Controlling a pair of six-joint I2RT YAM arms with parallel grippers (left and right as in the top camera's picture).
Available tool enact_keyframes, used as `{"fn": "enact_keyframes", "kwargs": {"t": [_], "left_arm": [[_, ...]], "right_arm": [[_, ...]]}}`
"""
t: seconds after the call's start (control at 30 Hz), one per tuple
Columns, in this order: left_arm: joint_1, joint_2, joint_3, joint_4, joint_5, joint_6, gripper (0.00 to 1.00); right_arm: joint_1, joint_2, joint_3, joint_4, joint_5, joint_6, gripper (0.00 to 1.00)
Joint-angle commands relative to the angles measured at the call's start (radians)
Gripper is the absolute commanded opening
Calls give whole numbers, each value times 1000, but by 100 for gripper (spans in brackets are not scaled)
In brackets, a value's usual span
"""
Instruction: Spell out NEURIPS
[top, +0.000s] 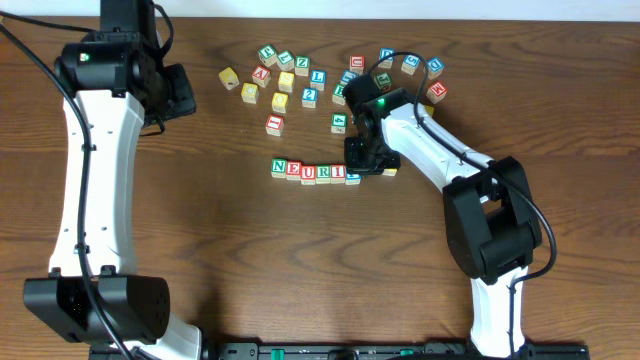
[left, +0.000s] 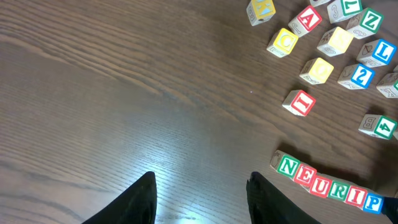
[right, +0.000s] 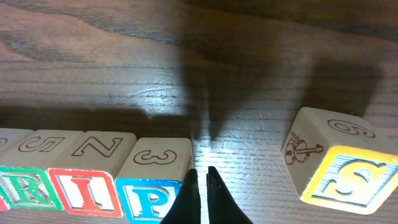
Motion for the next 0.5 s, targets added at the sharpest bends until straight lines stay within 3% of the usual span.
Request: {"fn": "enact_keyframes", "kwargs": {"t": [0.0,0.13,0.47], "left_arm": [[4,10,-4,-6,-2,9,47],[5,10,-4,-6,-2,9,47],[5,10,-4,-6,-2,9,47]], "right_arm": [[-20,-4,27,-26,-2,-19,1],[-66,-39,98,-67,-33,-57,1],[-210,-64,51,-116,-36,-56,1]]}}
